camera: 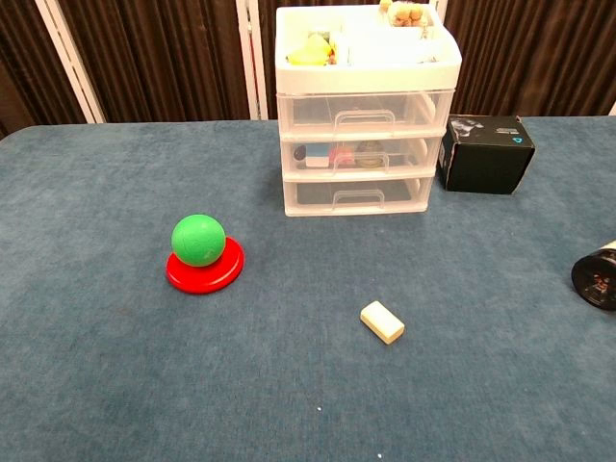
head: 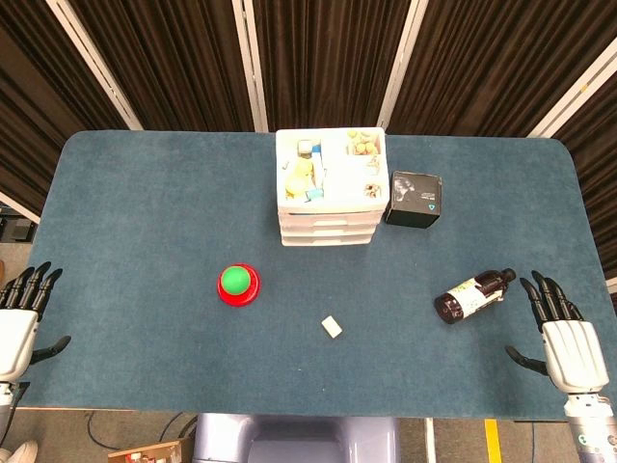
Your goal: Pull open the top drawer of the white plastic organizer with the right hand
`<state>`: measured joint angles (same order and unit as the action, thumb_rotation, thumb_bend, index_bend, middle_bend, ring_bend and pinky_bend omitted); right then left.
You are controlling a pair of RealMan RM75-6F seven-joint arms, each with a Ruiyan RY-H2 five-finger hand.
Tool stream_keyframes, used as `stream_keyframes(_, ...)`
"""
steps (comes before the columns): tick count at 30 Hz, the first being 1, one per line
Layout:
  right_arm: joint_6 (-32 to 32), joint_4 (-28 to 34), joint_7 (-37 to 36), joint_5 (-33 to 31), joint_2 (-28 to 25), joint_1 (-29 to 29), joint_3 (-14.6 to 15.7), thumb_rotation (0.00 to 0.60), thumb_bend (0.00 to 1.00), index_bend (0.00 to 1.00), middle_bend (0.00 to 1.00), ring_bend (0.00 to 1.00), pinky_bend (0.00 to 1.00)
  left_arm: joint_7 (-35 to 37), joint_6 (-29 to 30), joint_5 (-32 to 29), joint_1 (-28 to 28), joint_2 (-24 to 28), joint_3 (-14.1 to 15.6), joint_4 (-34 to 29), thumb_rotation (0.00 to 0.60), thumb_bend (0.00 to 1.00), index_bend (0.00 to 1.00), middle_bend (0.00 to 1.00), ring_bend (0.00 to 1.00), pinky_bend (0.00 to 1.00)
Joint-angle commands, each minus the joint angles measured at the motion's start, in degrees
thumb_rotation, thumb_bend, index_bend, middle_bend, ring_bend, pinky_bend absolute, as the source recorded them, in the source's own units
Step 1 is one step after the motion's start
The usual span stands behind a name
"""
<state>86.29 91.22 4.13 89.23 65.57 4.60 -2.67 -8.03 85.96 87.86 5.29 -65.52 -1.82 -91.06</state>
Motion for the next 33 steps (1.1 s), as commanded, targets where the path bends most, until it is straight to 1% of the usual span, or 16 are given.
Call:
stream_keyframes(1,-0.2,0.4,0.6,-0.2,-0.2,0.0,0.0,0.600,0.03,0.00,0.00,0.00,0.27,0.1,0.2,0.0,-0.1,0.1,0.0,-0.1,0.600,0.00,0.05,0.00,0.00,0.11)
stream_keyframes(12,-1.4,2.3,0.8,-1.6,-1.0,-0.1,0.1,0.600,0.03,0.00,0.00,0.00,0.27,0.3,0.1,-0.2,0.1,0.0,-0.2,-0.1,0.600,0.00,0.05,0.00,0.00,0.11)
stream_keyframes(14,-2.5,4.1,0.1,-2.5,-1.4,-0.1,0.4,0.600,0.03,0.00,0.00,0.00,0.27,0.5,0.0,-0.2,0.1,0.0,-0.2,0.0,0.600,0.00,0.05,0.00,0.00,0.11)
stream_keyframes(16,-3.8,7.1,-1.4,-3.7,-2.2,0.1,0.4,0.600,0.04,0.00,0.00,0.02,0.33,0.6,0.0,-0.3,0.1,-0.1,-0.1,0.1,0.600,0.00,0.05,0.00,0.00,0.11)
stream_keyframes(18,-4.7,10.2,-3.5,-4.4,-3.0,0.5,-0.1,0.600,0.05,0.00,0.05,0.08,0.42,0.6,0.3,-0.1,0.0,-0.2,-0.1,0.1,0.600,0.00,0.05,0.00,0.00,0.11)
stream_keyframes(20,-5.3,14.1,-6.0,-5.6,-3.4,1.2,-1.3,0.600,0.08,0.00,0.16,0.20,0.54,0.7,0.8,0.3,-0.1,-0.3,-0.1,0.1,0.600,0.00,0.05,0.00,0.00,0.11)
stream_keyframes(22,-6.6,17.8,-8.0,-7.3,-3.5,2.1,-2.5,0.600,0.14,0.00,0.39,0.39,0.71,0.8,1.3,0.6,-0.2,-0.5,0.0,0.3,0.600,0.00,0.05,0.00,0.00,0.11)
stream_keyframes(23,-7.7,20.0,-9.2,-8.8,-3.5,2.8,-3.2,0.600,0.18,0.01,0.47,0.47,0.76,0.9,1.5,0.8,-0.3,-0.5,0.0,0.4,0.600,0.00,0.05,0.00,0.00,0.11)
stream_keyframes(24,-9.3,22.6,-11.2,-10.8,-3.1,3.7,-4.2,0.600,0.24,0.02,0.59,0.58,0.82,0.9,1.6,1.0,-0.4,-0.6,0.1,0.4,0.600,0.00,0.05,0.00,0.00,0.11)
stream_keyframes(25,-10.8,24.6,-12.7,-13.1,-2.7,4.5,-5.1,0.600,0.30,0.04,0.69,0.66,0.86,1.0,1.8,1.1,-0.5,-0.6,0.1,0.5,0.600,0.00,0.05,0.00,0.00,0.11)
stream_keyframes(26,-13.0,26.6,-14.5,-15.9,-2.2,5.6,-6.1,0.600,0.37,0.05,0.76,0.72,0.90,1.2,2.0,1.2,-0.5,-0.6,0.1,0.5,0.600,0.00,0.05,0.00,0.00,0.11)
stream_keyframes(27,-14.4,27.6,-15.1,-17.7,-2.1,6.4,-6.6,0.600,0.41,0.06,0.80,0.76,0.91,1.4,2.1,1.2,-0.6,-0.6,0.1,0.5,0.600,0.00,0.05,0.00,0.00,0.11)
stream_keyframes(28,-17.0,29.0,-15.9,-20.9,-1.7,7.7,-7.5,0.600,0.48,0.06,0.84,0.80,0.94,1.7,2.4,1.3,-0.7,-0.6,0.1,0.6,0.600,0.00,0.05,0.00,0.00,0.11)
stream_keyframes(30,-21.0,30.4,-15.8,-27.2,-0.8,10.6,-9.2,0.600,0.56,0.06,0.89,0.83,0.97,2.3,2.6,1.3,-0.8,-0.5,0.1,0.7,0.600,0.00,0.04,0.00,0.00,0.11)
stream_keyframes(32,-23.8,30.9,-15.9,-33.0,0.4,13.0,-10.9,0.600,0.62,0.07,0.90,0.85,0.98,2.8,2.5,1.2,-0.9,-0.4,0.1,0.8,0.600,0.00,0.04,0.00,0.00,0.11)
stream_keyframes(33,-25.0,31.0,-16.1,-36.5,1.3,14.4,-12.0,0.600,0.64,0.07,0.90,0.85,0.98,3.0,2.5,1.1,-0.9,-0.3,0.1,0.8,0.600,0.00,0.04,0.00,0.00,0.11)
